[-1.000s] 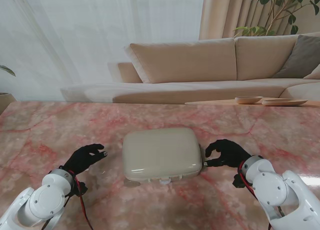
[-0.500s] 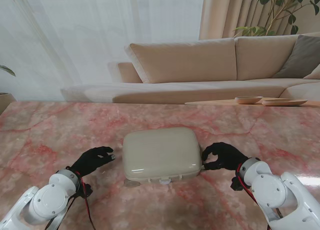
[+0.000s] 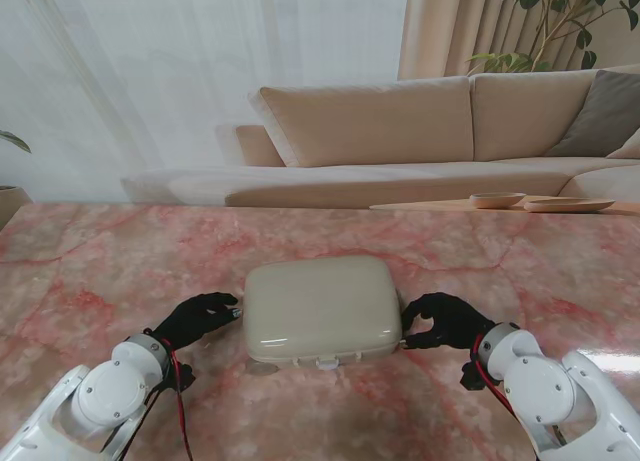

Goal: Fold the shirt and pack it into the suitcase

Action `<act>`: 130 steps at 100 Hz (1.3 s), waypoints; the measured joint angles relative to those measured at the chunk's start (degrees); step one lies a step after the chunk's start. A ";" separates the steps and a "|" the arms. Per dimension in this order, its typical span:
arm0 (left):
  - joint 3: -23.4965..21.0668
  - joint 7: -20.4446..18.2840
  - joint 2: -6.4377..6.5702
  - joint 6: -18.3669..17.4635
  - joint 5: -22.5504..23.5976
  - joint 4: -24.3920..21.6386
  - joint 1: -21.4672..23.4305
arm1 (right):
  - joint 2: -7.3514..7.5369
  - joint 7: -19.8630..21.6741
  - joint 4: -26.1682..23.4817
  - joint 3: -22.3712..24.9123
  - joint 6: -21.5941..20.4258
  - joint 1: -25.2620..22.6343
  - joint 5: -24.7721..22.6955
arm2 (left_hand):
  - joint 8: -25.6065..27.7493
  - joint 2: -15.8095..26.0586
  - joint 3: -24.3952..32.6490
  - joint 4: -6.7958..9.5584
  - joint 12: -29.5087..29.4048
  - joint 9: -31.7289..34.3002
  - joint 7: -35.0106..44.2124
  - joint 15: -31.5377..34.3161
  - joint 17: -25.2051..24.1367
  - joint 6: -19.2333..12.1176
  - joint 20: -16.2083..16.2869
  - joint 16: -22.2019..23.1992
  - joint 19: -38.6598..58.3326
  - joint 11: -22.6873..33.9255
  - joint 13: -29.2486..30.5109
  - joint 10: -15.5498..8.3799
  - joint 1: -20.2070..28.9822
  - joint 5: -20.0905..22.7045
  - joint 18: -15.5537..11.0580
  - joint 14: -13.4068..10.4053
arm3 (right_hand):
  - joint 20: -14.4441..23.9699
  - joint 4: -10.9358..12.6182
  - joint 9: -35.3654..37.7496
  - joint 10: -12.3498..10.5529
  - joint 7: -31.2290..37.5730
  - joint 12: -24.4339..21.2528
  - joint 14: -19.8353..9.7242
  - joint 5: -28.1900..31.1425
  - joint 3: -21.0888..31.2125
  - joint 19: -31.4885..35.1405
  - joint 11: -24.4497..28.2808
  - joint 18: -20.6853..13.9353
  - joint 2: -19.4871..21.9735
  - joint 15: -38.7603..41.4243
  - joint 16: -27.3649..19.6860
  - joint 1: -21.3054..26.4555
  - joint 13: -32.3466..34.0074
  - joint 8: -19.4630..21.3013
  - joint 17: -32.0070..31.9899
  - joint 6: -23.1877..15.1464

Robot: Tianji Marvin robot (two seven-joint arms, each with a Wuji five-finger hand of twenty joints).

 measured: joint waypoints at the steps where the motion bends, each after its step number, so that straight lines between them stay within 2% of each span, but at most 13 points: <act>1: 0.03 -0.06 0.00 -0.03 -0.04 0.07 -0.07 | 0.00 0.00 0.00 0.00 -0.02 -0.02 0.01 | 0.00 0.00 0.00 0.00 0.00 0.00 0.00 0.00 0.00 0.00 0.00 0.00 0.00 0.00 0.00 0.00 0.00 0.00 0.00 0.00 | 0.00 0.00 0.00 0.00 0.00 0.00 0.00 0.00 0.00 0.00 0.00 0.00 0.00 0.01 0.00 -0.01 0.00 0.00 0.00 0.00; 60: 0.75 -1.17 0.05 -0.89 -2.01 1.82 -1.53 | 0.06 0.62 -0.10 -0.01 0.79 -0.06 0.51 | 0.00 0.76 0.05 0.02 0.00 0.00 0.00 0.00 0.00 0.00 -1.37 -0.62 -0.14 0.00 0.00 0.00 0.00 0.00 0.00 0.00 | 0.00 0.00 0.00 -0.01 -0.31 0.00 0.00 0.04 -1.53 0.00 -0.09 -0.01 2.29 -0.10 0.00 -0.01 0.02 0.09 -0.56 0.53; 107: 1.04 -1.10 -0.04 -0.67 -2.05 2.78 -2.58 | 0.08 1.08 -0.60 0.38 1.43 -0.70 0.75 | 0.00 0.08 0.05 0.02 0.00 0.00 0.00 0.05 0.45 -0.01 -2.67 -0.99 -0.67 0.00 0.00 0.00 0.00 0.00 0.00 0.00 | 0.00 0.00 0.00 -0.01 -1.12 0.00 0.00 -0.27 -1.53 -0.01 -0.11 -0.02 2.41 -0.15 0.00 -0.01 0.02 0.10 -0.57 0.51; 119: 0.05 -1.75 -0.14 -0.66 -1.25 2.42 -2.45 | 0.08 1.39 -1.24 0.98 2.21 -1.33 0.63 | 0.00 0.07 0.05 0.02 0.00 0.00 0.00 0.05 0.45 -0.01 -3.12 -1.26 -0.67 0.00 0.00 0.00 0.00 0.00 0.00 0.00 | 0.00 0.00 0.04 -0.01 -1.78 0.00 0.00 -0.25 -1.53 -0.01 -0.11 -0.02 2.41 -0.15 0.00 -0.02 0.02 -0.25 -0.32 0.36; 130: -2.28 -2.21 -0.17 -0.69 0.91 0.03 -1.06 | 0.02 1.42 -2.25 2.00 3.09 -2.24 -0.08 | 0.00 0.07 0.05 0.02 0.00 0.00 0.20 0.05 0.45 -0.01 -3.19 -1.37 -0.67 0.00 0.00 0.00 0.00 0.00 0.00 0.00 | 0.00 0.00 0.63 -0.01 -1.81 0.00 0.00 -0.23 -1.53 -0.01 -0.10 -0.02 3.12 -0.01 0.00 -0.03 0.03 -0.26 0.00 0.05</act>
